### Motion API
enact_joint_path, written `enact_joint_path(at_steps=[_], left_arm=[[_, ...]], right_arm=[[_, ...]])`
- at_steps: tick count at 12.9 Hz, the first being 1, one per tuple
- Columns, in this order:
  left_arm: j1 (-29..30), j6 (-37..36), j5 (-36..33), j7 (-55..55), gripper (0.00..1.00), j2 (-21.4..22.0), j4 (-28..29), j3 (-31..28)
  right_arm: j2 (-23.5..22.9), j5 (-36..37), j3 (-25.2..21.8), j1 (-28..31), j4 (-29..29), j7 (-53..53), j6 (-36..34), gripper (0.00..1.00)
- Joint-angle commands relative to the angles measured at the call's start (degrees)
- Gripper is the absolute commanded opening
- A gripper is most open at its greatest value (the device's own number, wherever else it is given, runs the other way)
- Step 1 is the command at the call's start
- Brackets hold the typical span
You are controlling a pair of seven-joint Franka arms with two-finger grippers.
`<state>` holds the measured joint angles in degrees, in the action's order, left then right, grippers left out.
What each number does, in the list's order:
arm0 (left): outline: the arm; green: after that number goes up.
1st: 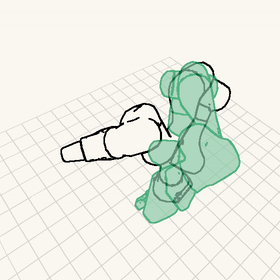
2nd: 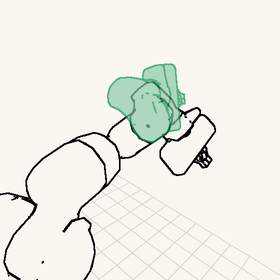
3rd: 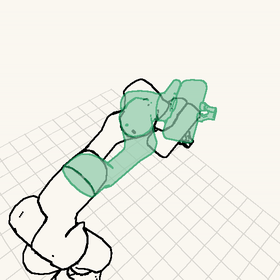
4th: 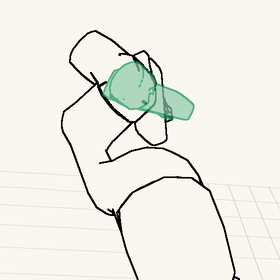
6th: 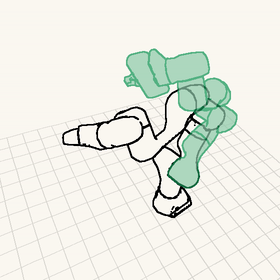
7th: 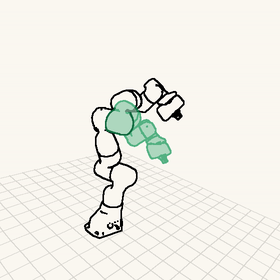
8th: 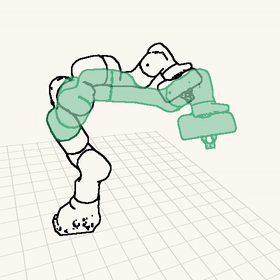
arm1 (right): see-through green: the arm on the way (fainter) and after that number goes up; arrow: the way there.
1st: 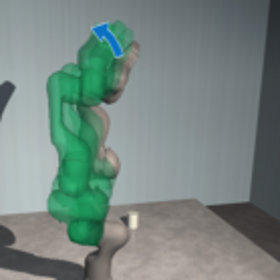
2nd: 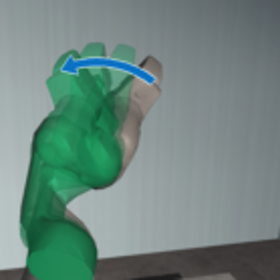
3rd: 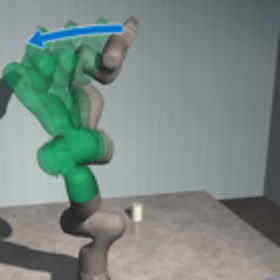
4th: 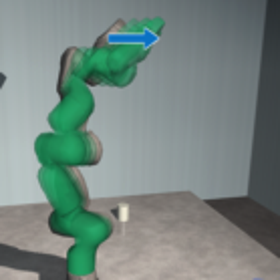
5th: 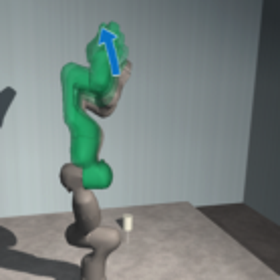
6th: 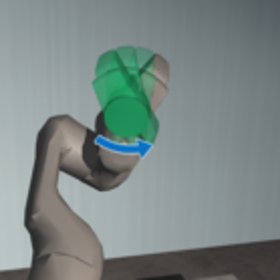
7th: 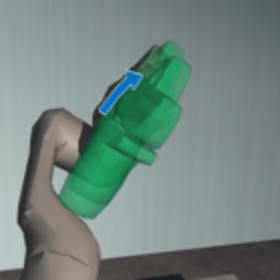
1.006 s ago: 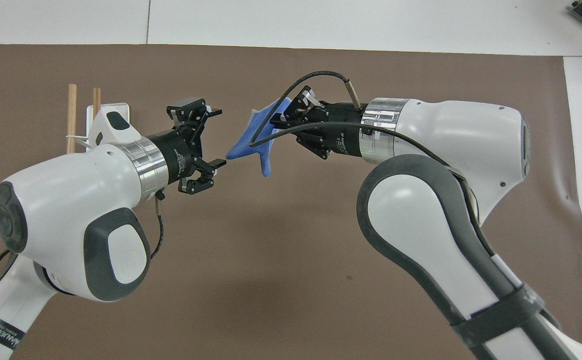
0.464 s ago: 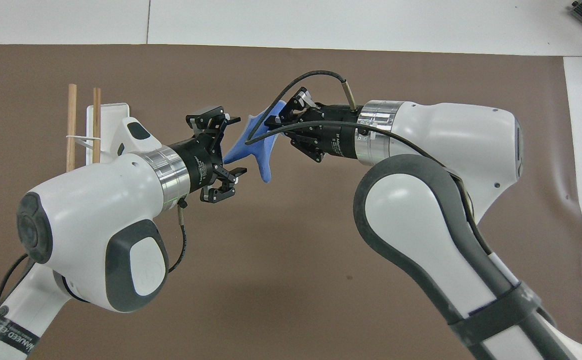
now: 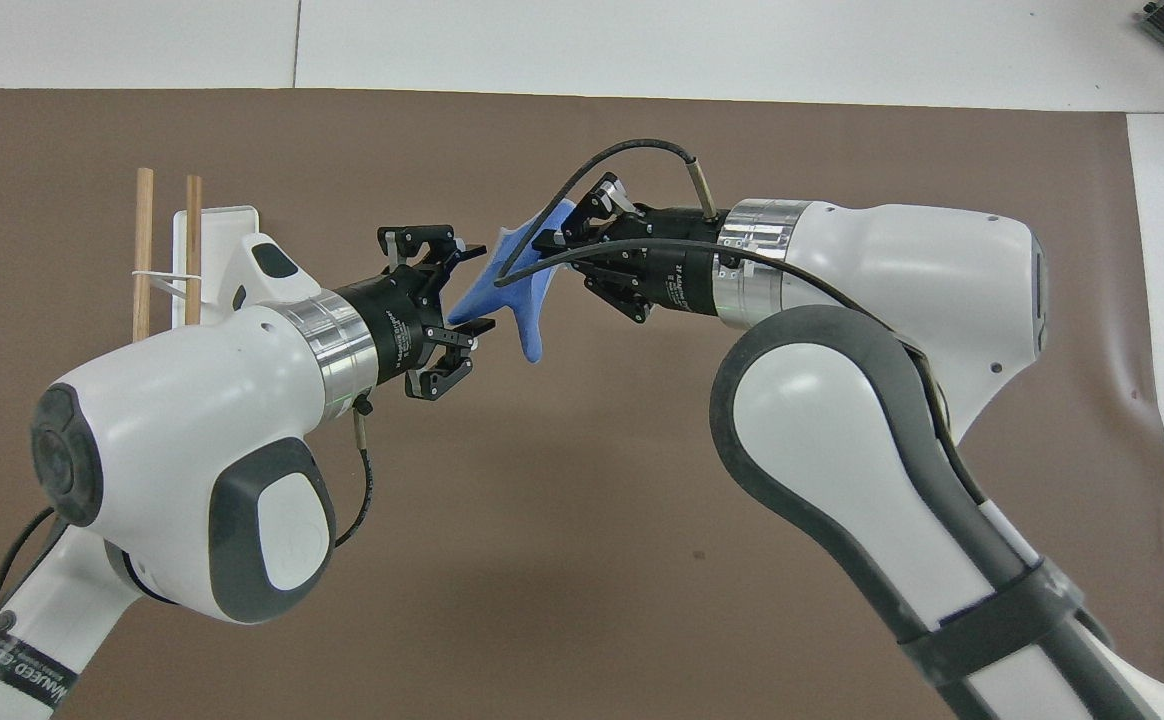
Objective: Right arm passes towel to left arm to hang
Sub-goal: 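Close the left gripper on the towel held by the right gripper, then open the right gripper and pull back while the left gripper takes towel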
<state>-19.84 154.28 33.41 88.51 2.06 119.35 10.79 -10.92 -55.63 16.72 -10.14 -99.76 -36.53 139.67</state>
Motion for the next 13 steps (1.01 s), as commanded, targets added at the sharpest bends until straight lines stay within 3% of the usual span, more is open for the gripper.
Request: enact_joint_path(at_steps=[1,2,3,8,9,10,12,13], left_arm=[[-0.9,0.4,1.1,-4.4,0.18,0.0,0.6,-0.6],[-0.9,0.3,1.1,-5.0,0.03,0.0,0.6,-0.6],[-0.8,0.2,1.1,-5.0,0.00,0.1,0.6,-0.6],[-0.2,0.2,1.1,-9.2,0.00,0.0,0.6,-0.6],[0.5,0.2,1.1,-11.3,0.00,0.0,0.8,-0.7],[1.8,0.2,1.1,-14.0,0.00,0.0,0.9,-0.7],[5.1,-0.2,1.1,-20.9,0.00,0.0,0.9,-0.7],[6.5,-0.3,1.1,-24.0,0.00,0.0,0.9,-0.7]], right_arm=[[0.0,-0.7,0.2,0.6,0.0,1.4,-0.2,0.00],[0.1,-0.2,0.2,0.6,0.0,1.4,-0.3,0.00],[0.1,0.6,0.2,0.6,0.0,1.5,-0.5,0.00],[0.5,2.0,0.0,0.6,-0.3,1.5,-0.5,0.00],[0.6,3.1,-0.1,0.6,-0.3,1.4,-0.7,0.23],[0.6,5.1,-0.3,0.9,-0.5,1.2,-1.3,0.58],[1.5,11.0,-0.3,2.7,-1.7,0.7,-2.2,0.89],[2.1,15.1,-0.3,3.8,-2.4,0.8,-2.9,0.96]])
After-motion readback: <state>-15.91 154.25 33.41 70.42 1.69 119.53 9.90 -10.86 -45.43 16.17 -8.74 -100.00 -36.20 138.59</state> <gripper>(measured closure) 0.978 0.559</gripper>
